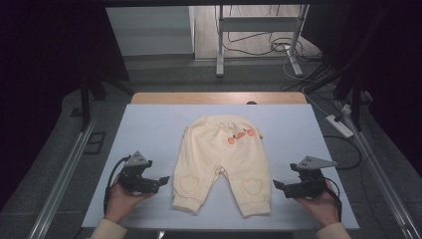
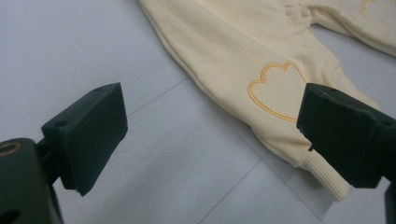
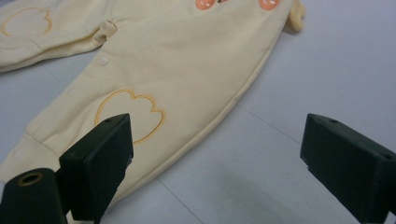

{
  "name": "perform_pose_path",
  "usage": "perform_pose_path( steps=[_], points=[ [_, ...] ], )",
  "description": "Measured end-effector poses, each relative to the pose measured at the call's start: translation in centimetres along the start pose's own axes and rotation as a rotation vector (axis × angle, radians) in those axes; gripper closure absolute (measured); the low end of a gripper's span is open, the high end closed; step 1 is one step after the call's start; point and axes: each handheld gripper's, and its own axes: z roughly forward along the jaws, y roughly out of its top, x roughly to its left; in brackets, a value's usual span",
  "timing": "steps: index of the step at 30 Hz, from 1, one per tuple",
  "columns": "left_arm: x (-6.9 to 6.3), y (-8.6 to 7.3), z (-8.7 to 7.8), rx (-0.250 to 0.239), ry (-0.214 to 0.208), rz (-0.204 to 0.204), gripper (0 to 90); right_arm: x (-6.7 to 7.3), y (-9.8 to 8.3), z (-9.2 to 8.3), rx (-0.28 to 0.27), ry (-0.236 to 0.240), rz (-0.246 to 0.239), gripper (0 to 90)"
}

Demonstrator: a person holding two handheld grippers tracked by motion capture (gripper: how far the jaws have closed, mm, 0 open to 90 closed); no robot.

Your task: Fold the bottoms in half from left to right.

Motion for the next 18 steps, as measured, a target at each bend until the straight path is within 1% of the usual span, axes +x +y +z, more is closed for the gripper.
perform_pose_path(
  steps=[5, 7, 9, 10, 12, 13, 14, 16, 17, 18],
  points=[
    [0.1, 0.1, 0.1, 0.003, -0.001, 0.005, 8.4, 0.3, 0.4, 0.8, 0.002, 0.021, 0.0, 9.7],
    [0.1, 0.1, 0.2, 0.005, -0.001, 0.007, 8.5, 0.8, 0.7, 1.4, 0.001, 0.042, -0.008, 9.7],
    [0.2, 0.1, 0.3, 0.007, -0.002, 0.009, 8.5, 1.0, 0.8, 1.5, 0.0, 0.049, -0.01, 9.7],
    [0.2, 0.1, 0.3, 0.01, -0.004, 0.011, 8.5, 1.4, 1.1, 1.7, -0.005, 0.068, -0.01, 9.7],
    [0.3, 0.1, 0.4, 0.01, -0.004, 0.011, 8.5, 1.6, 1.2, 1.8, -0.008, 0.073, -0.01, 9.7],
    [0.3, 0.1, 0.4, 0.01, -0.005, 0.01, 8.5, 2.0, 1.5, 2.0, -0.015, 0.085, -0.009, 9.7],
    [0.3, 0.1, 0.4, 0.008, -0.007, 0.009, 8.5, 2.1, 1.7, 2.2, -0.018, 0.088, -0.004, 9.7],
    [0.4, 0.2, 0.5, 0.006, -0.01, 0.007, 8.5, 2.2, 1.8, 2.4, -0.018, 0.092, -0.003, 9.7],
    [0.5, 0.3, 0.6, 0.006, -0.015, 0.003, 8.5, 2.4, 2.0, 2.9, -0.015, 0.104, -0.008, 9.7],
    [0.5, 0.3, 0.6, 0.006, -0.015, 0.003, 8.5, 2.4, 2.0, 2.9, -0.015, 0.104, -0.008, 9.7]
  ],
)
